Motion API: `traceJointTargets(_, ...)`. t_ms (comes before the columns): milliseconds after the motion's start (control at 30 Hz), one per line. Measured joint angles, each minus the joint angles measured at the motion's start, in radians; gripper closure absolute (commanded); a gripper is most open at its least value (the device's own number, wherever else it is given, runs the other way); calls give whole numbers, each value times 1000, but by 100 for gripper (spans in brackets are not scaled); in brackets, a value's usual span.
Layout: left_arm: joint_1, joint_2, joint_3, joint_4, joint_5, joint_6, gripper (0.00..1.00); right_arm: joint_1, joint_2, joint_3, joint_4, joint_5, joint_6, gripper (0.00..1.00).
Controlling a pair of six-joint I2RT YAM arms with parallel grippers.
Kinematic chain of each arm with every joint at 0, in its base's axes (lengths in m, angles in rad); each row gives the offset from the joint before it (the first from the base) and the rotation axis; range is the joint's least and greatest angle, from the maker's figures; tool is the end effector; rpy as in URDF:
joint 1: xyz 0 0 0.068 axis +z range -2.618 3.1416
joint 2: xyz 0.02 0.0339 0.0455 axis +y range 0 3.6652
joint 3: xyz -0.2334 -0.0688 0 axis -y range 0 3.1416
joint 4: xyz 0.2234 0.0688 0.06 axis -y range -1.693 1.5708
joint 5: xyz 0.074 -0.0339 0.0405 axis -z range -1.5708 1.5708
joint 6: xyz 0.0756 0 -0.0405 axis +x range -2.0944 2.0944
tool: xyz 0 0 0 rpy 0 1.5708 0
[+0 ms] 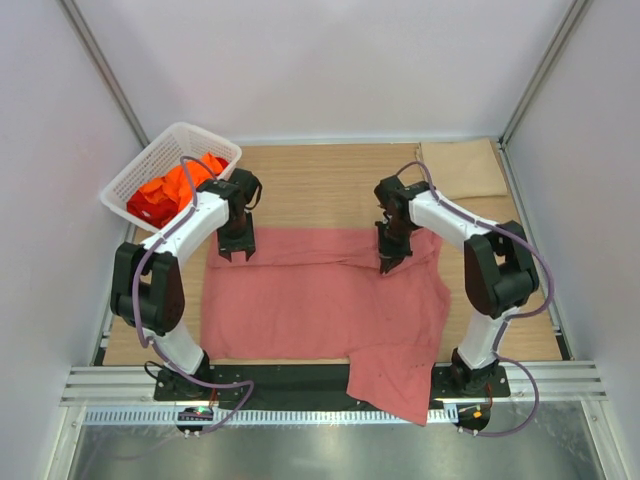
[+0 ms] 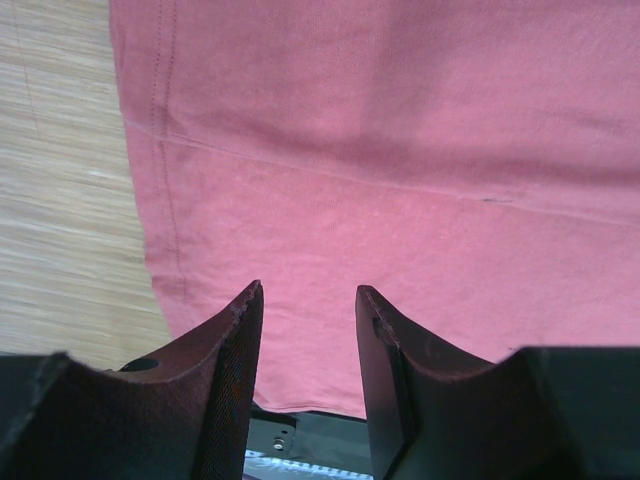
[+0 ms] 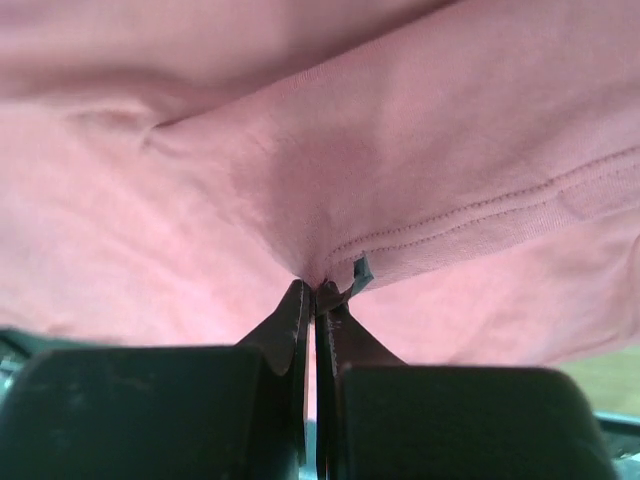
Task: Fold and stack the t-shirts
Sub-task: Fold the tshirt
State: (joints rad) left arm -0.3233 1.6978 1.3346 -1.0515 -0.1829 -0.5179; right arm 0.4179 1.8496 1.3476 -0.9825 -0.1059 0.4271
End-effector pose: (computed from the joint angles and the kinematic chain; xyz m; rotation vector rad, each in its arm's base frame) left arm 0.2914 -0.0832 0.1752 -0.3046 2.9052 0.1513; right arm 0.2909 0.1379 0.1344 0.0072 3.0996 0.2047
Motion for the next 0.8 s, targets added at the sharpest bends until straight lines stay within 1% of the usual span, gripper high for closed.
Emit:
traceJointTargets(133, 0, 0, 0, 0, 1, -3, 56, 10, -102, -82, -27, -56, 24, 97)
traceJointTargets(333, 0, 0, 0, 0, 1, -3, 56, 56, -137, -161, -44, -106, 41, 95)
traceJointTargets(367, 0, 0, 0, 0, 1, -3, 56, 72, -140, -176, -43, -111, 47, 93)
traceJointTargets(433, 0, 0, 0, 0, 2, -3, 56, 98, -151, -216, -32, -126, 61, 87)
traceJointTargets(467, 0, 0, 0, 0, 2, -3, 56, 110, -157, -235, -27, -134, 70, 77)
traceJointTargets(500, 0, 0, 0, -1, 2, -3, 56, 120, -163, -253, -26, -142, 82, 72)
traceJointTargets(533, 0, 0, 0, 0, 3, -3, 56, 128, -170, -268, -18, -153, 89, 56)
traceJointTargets(567, 0, 0, 0, -1, 4, -3, 56, 133, -175, -277, -14, -164, 95, 49)
traceJointTargets(600, 0, 0, 0, -1, 4, -3, 57, 137, -180, -282, -13, -170, 106, 45)
traceJointTargets(667, 0, 0, 0, -1, 4, -3, 57, 131, -192, -278, -3, -170, 111, 42)
traceJointTargets(733, 0, 2, 2, -2, 8, -3, 57, 103, -201, -250, -9, -157, 108, 42)
traceJointTargets(800, 0, 7, 8, -2, 15, -3, 57, 48, -201, -192, -23, -121, 90, 43)
